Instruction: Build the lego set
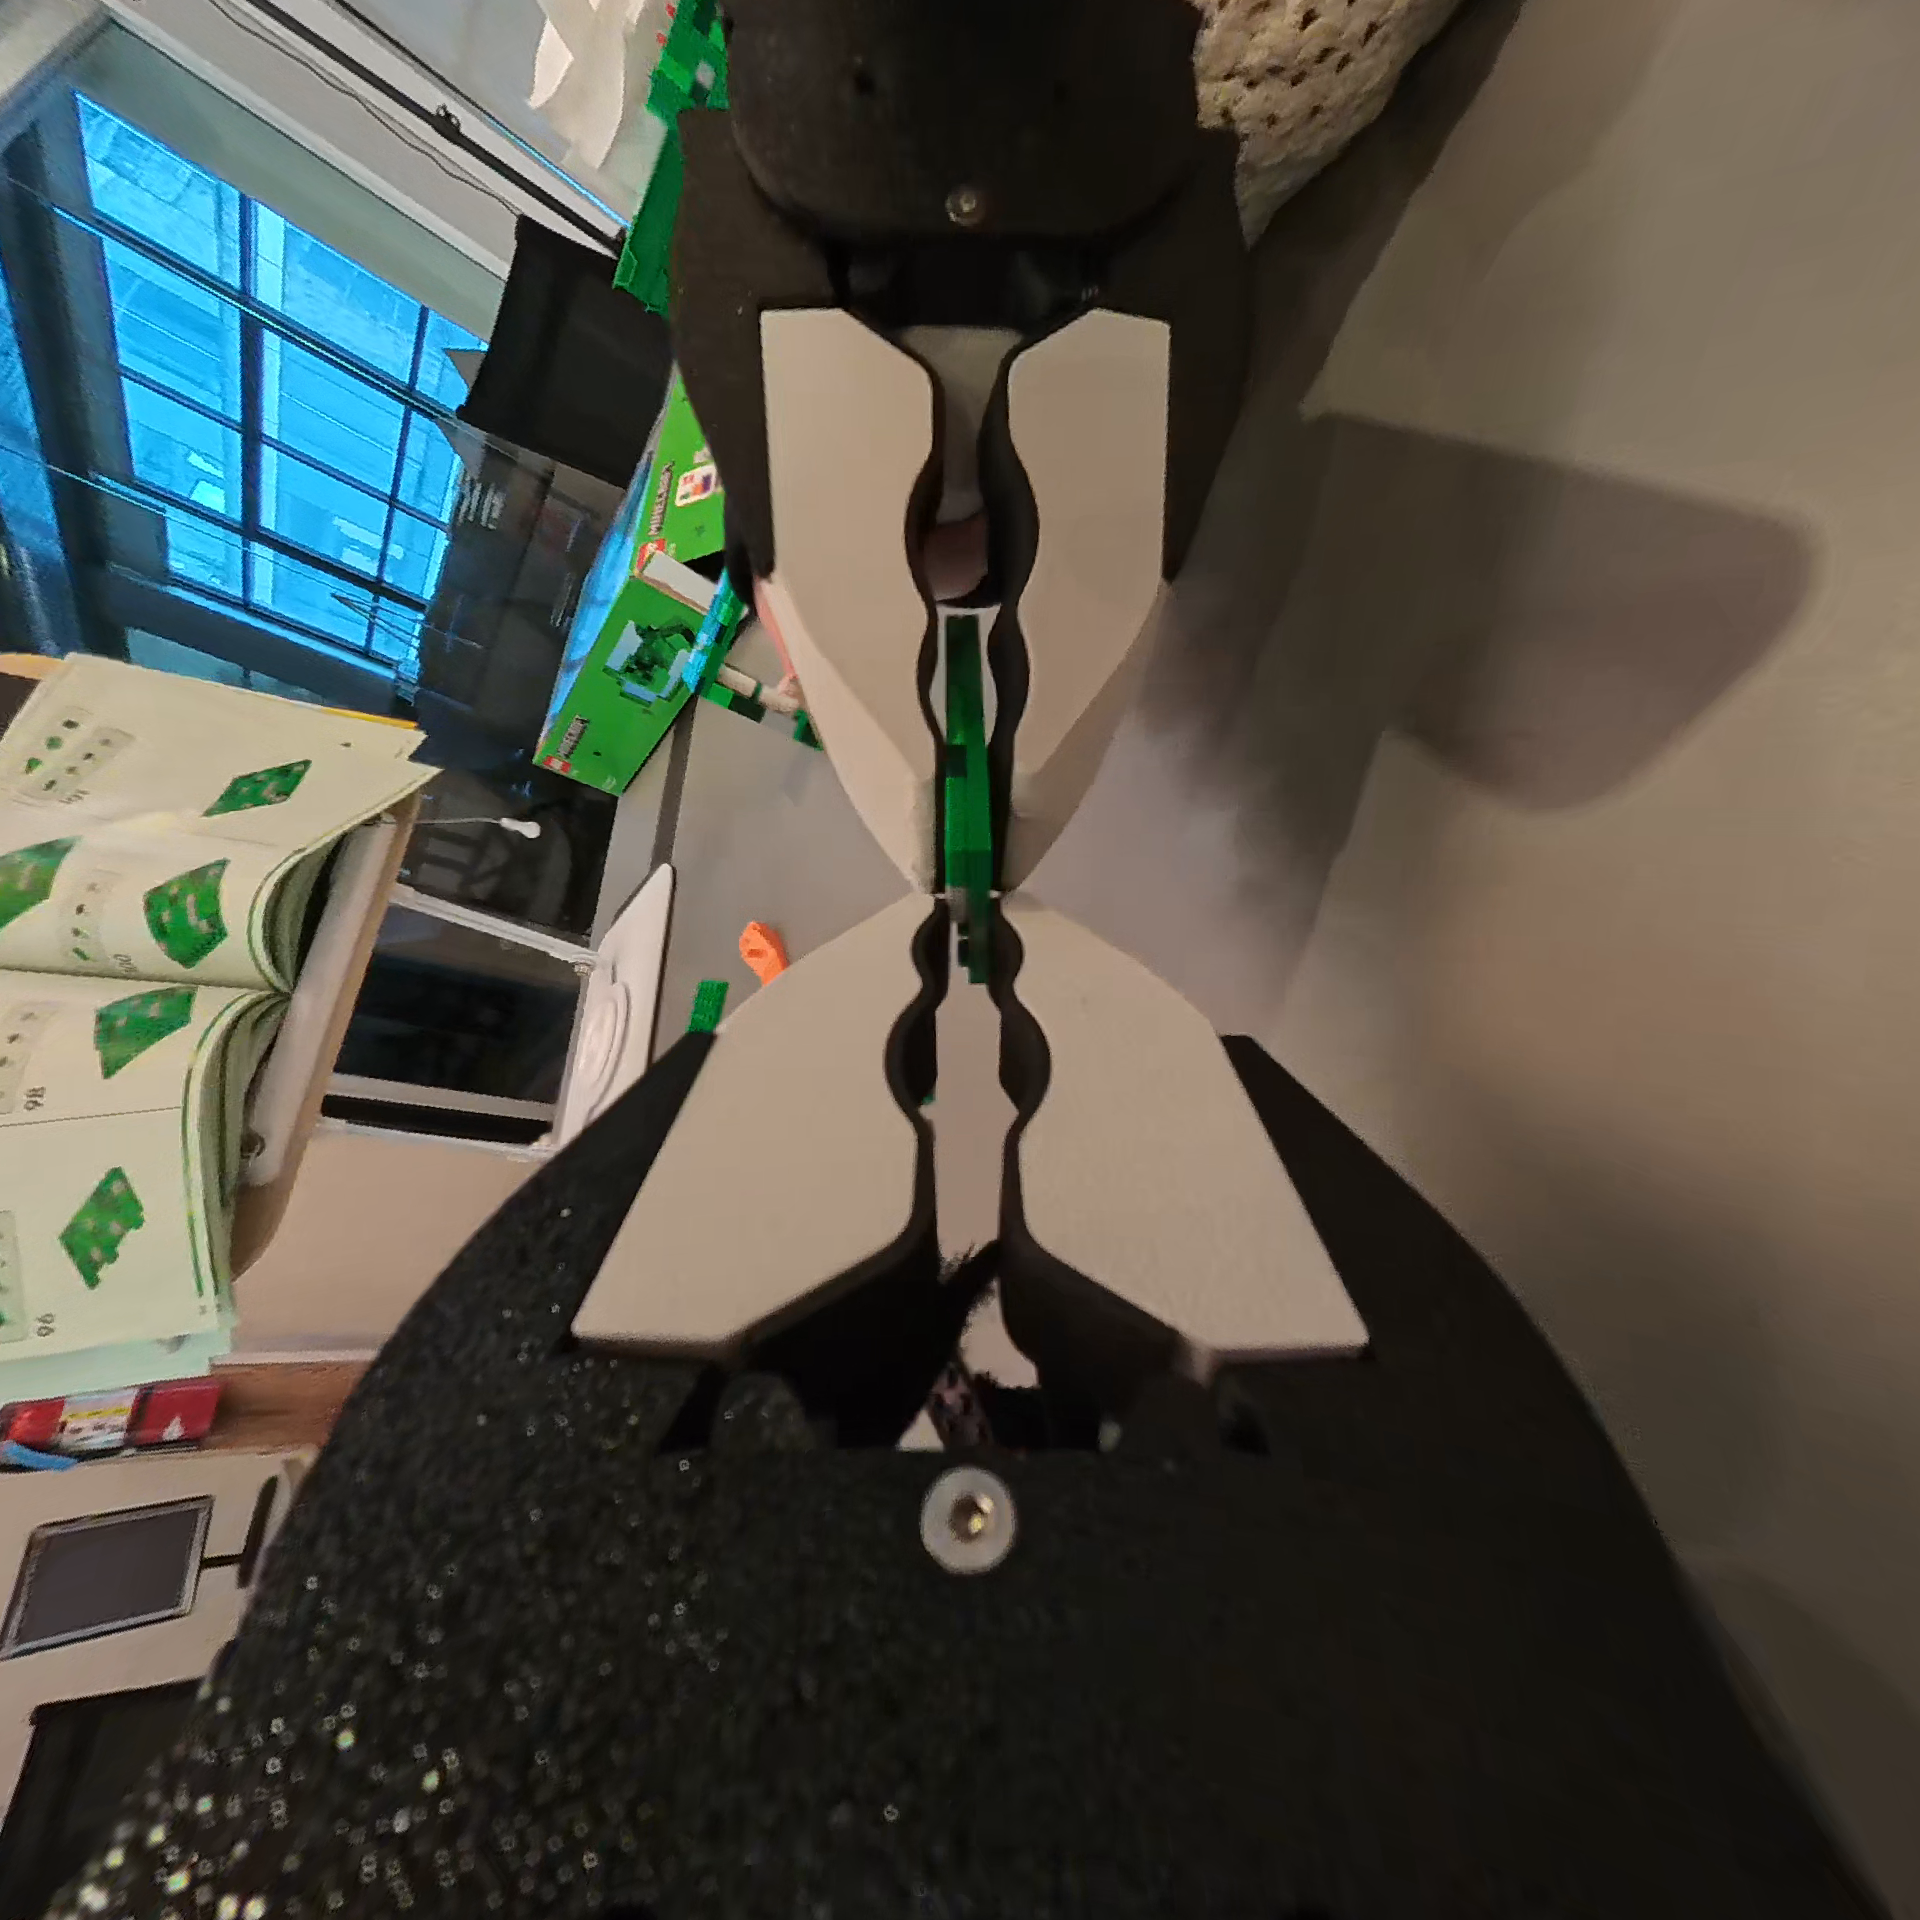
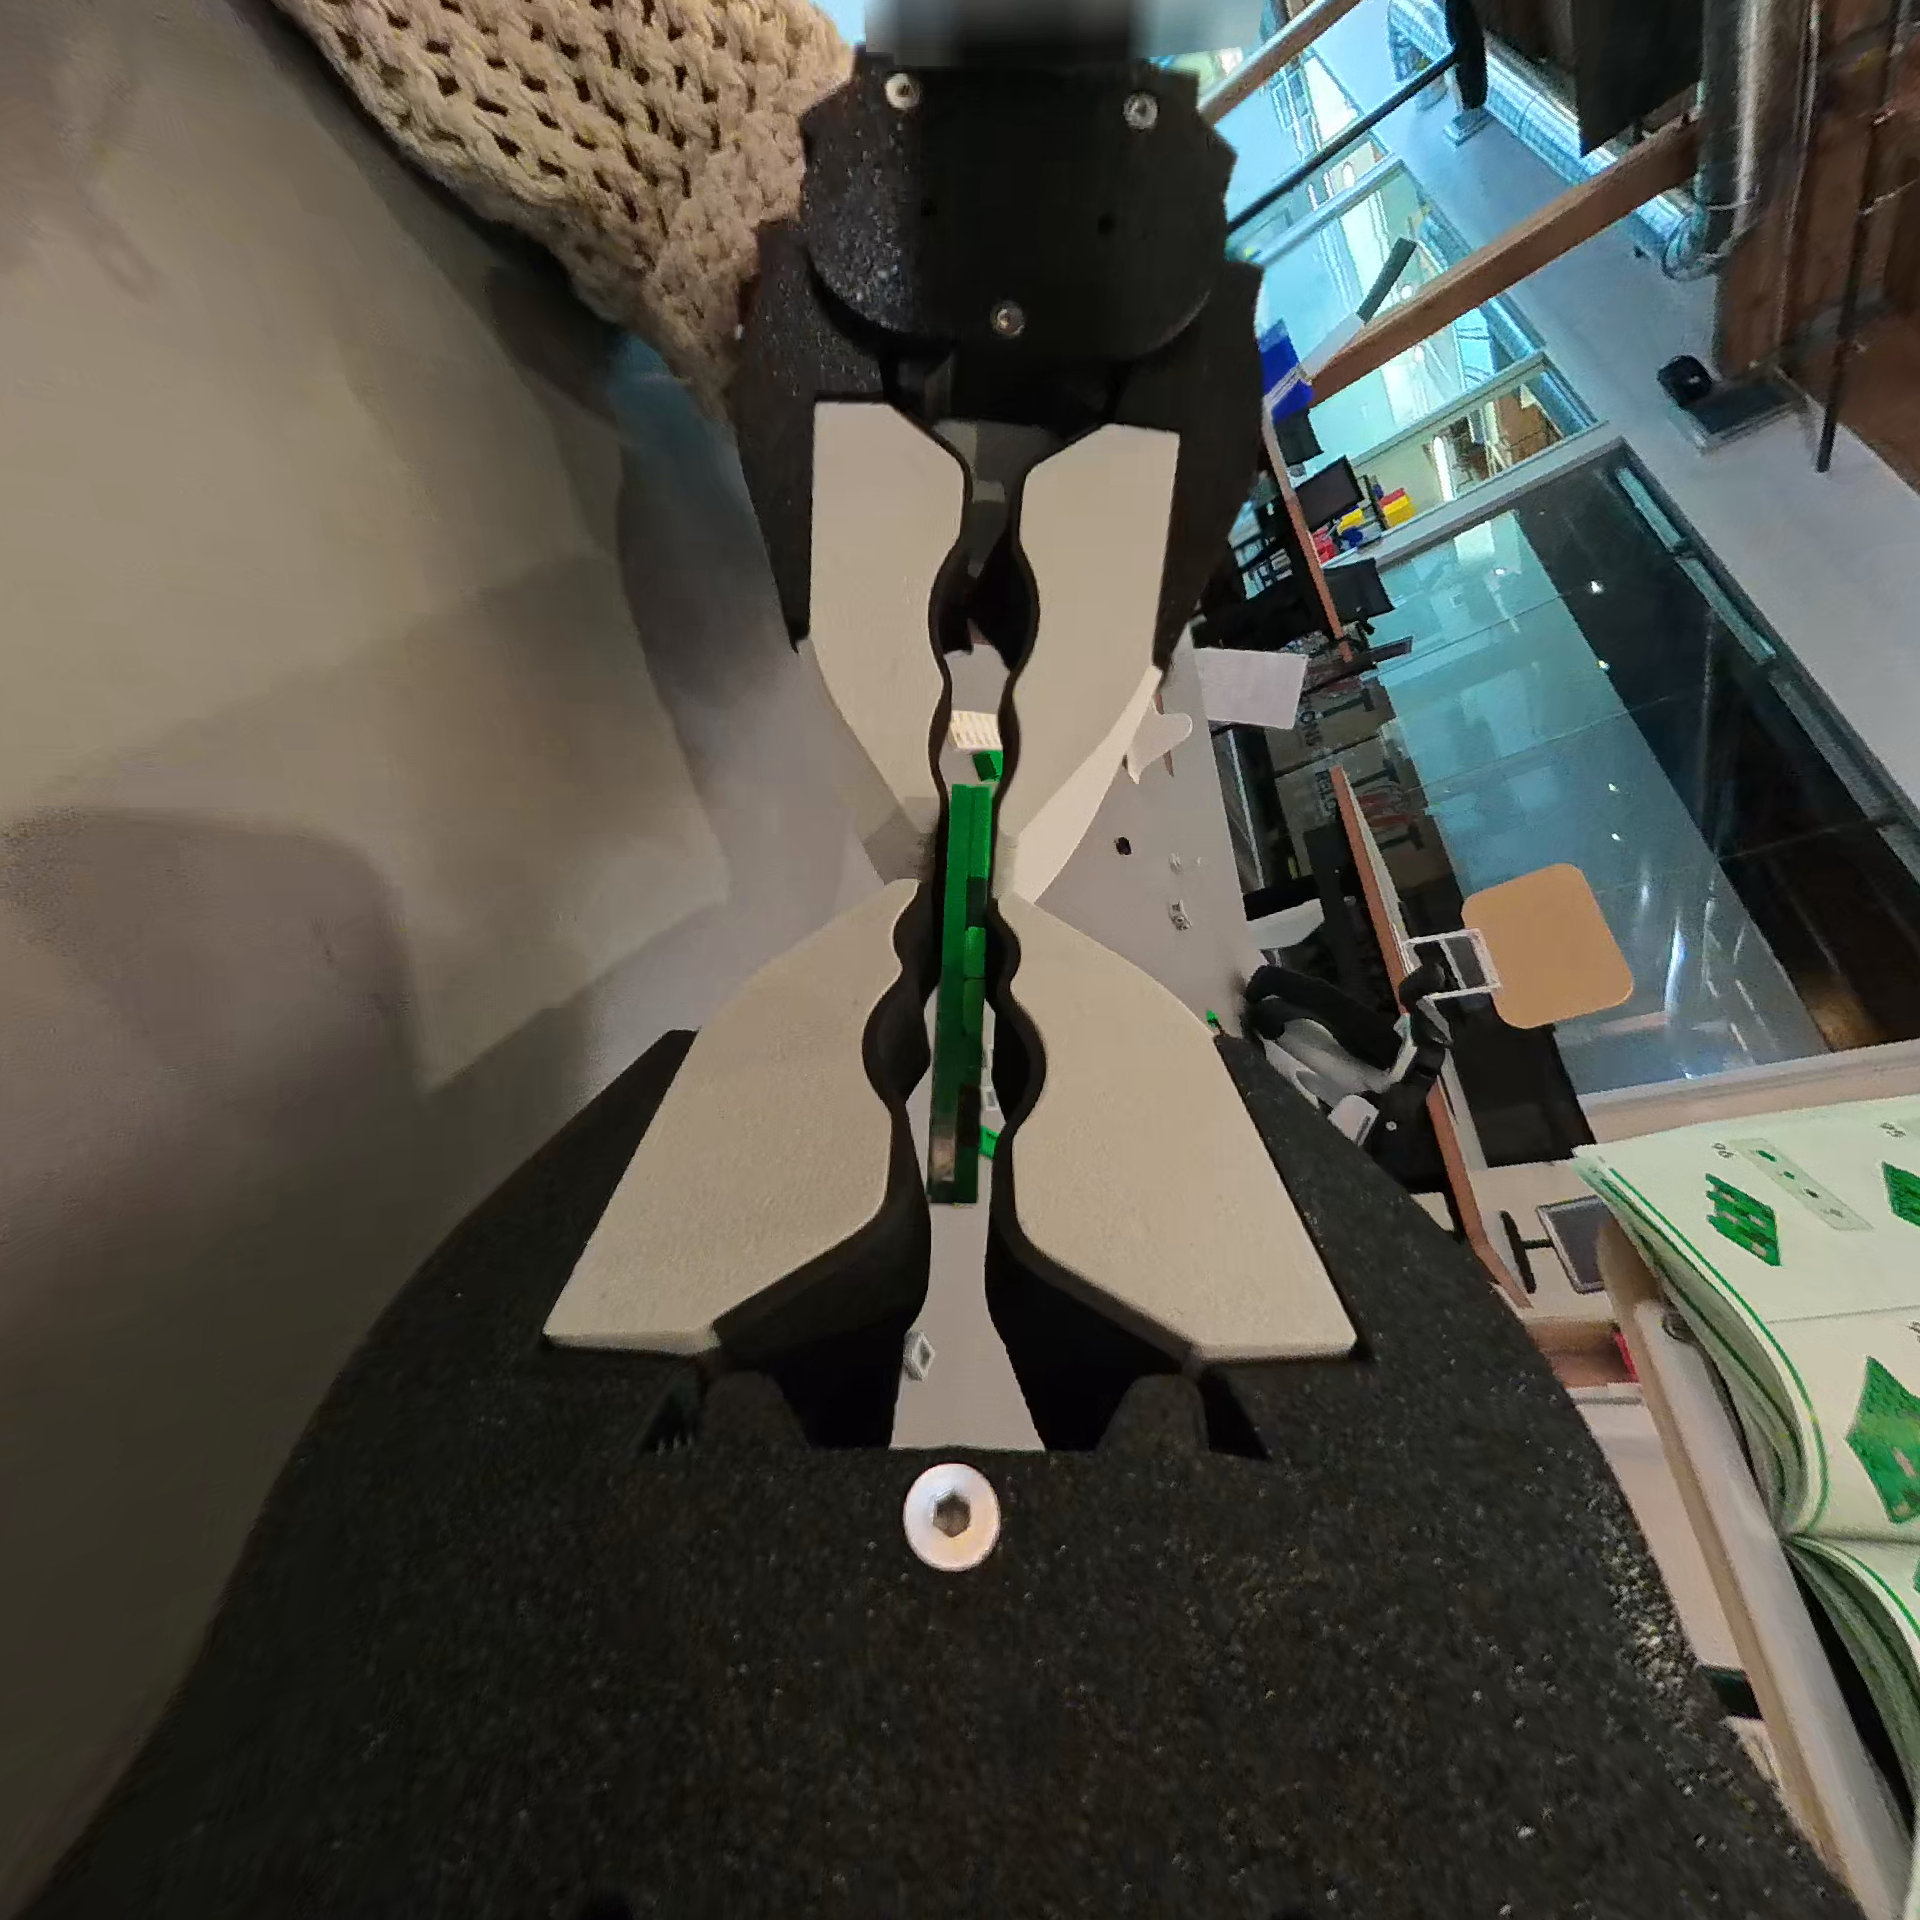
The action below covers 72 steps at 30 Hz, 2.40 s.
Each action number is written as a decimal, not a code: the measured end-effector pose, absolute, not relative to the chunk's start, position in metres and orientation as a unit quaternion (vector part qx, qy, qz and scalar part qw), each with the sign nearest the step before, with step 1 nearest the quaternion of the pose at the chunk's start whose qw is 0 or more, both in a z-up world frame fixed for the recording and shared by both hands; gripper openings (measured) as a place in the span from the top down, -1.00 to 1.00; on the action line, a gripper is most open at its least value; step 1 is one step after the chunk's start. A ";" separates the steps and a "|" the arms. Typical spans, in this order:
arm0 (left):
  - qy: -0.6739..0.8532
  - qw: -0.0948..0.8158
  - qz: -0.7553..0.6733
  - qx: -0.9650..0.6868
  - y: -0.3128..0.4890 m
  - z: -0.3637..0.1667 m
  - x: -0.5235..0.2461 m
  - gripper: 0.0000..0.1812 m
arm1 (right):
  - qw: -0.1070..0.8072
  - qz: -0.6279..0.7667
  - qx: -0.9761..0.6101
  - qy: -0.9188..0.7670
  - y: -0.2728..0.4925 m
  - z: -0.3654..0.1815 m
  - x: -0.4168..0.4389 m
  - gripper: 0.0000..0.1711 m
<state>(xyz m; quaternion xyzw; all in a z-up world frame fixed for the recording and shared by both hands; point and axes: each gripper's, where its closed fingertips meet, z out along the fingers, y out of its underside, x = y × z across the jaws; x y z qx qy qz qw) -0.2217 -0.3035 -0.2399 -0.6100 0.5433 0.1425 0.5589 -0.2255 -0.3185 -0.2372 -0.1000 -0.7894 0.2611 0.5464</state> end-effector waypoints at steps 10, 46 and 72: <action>0.502 0.559 0.114 -0.650 -0.297 -0.239 -0.219 0.55 | 0.592 0.193 -0.060 -0.780 -0.310 -0.236 -0.223 0.92; 0.433 0.571 0.050 -0.696 -0.290 -0.237 -0.240 0.60 | 0.639 0.218 -0.110 -0.729 -0.279 -0.231 -0.210 0.61; 0.497 0.553 0.035 -0.668 -0.300 -0.254 -0.220 0.61 | 0.438 0.332 -0.190 -0.813 -0.319 -0.246 -0.220 0.67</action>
